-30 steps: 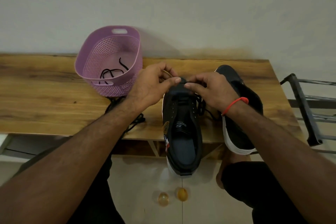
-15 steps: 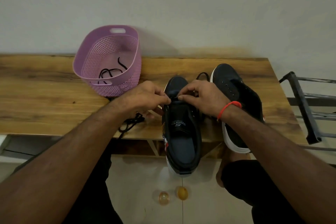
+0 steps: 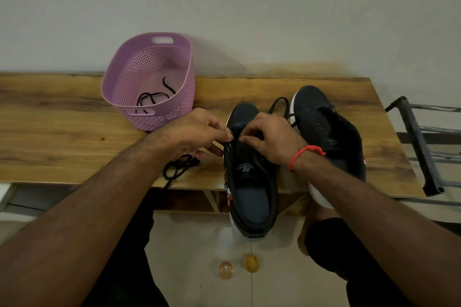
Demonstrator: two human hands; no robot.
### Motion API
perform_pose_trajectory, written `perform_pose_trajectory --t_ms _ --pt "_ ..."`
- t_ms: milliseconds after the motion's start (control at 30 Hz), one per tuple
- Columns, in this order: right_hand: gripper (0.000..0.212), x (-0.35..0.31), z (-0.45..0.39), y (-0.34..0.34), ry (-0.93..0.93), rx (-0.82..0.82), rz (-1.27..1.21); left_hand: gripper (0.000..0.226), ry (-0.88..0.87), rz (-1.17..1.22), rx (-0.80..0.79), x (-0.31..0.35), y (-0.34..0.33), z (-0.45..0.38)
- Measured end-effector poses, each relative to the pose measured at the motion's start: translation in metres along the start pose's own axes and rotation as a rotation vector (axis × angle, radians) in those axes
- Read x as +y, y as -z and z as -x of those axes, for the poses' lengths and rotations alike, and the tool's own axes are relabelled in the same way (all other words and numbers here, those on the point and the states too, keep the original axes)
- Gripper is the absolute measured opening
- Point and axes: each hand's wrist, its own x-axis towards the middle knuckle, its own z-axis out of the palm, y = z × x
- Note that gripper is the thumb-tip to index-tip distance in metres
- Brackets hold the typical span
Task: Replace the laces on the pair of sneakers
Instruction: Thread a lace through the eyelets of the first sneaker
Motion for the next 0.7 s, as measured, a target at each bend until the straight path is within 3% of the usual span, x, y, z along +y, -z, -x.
perform_pose_trajectory --t_ms 300,500,567,633,700 --pt "0.020 -0.001 0.000 -0.001 -0.011 0.012 -0.053 0.013 -0.002 -0.014 -0.013 -0.001 0.002 0.002" --pt "0.018 -0.004 0.002 -0.001 -0.012 0.017 -0.086 0.009 -0.022 -0.176 0.048 -0.002 -0.005 -0.003" --pt "0.027 -0.004 0.002 0.001 -0.025 0.018 -0.098 0.010 -0.026 -0.195 0.062 0.000 0.002 -0.001" --pt "0.036 -0.002 0.001 0.004 -0.032 0.004 -0.070 0.016 -0.032 -0.159 0.090 0.000 0.015 0.002" --pt "0.036 0.000 0.000 0.007 -0.028 -0.011 -0.044 0.024 -0.035 0.073 0.114 0.001 0.028 0.006"
